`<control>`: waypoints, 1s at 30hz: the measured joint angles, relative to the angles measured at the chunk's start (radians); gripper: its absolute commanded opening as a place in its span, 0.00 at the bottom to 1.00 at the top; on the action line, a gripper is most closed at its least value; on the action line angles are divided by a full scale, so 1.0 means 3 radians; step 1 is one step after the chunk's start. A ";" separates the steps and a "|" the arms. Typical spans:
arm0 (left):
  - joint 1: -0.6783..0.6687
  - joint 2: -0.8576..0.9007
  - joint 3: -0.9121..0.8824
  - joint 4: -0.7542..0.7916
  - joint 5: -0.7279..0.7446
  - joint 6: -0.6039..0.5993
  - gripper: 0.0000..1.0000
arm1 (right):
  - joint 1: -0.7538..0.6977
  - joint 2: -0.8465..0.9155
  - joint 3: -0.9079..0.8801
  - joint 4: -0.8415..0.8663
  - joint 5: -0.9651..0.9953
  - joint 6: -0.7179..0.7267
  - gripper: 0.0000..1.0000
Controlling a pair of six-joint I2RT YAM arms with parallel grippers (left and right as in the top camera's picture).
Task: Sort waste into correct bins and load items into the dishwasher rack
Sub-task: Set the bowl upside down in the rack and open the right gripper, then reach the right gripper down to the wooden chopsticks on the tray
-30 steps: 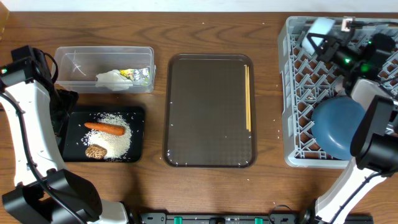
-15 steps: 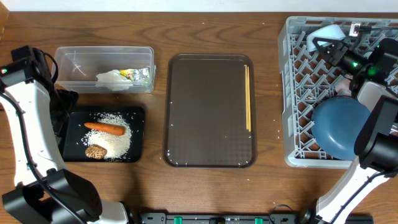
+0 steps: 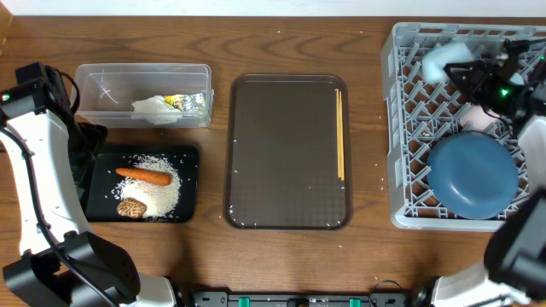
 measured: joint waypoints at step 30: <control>0.0000 0.0000 0.0000 -0.0001 0.0004 0.0000 0.98 | 0.2476 -0.0657 0.0004 -0.0772 0.1882 -0.0266 0.97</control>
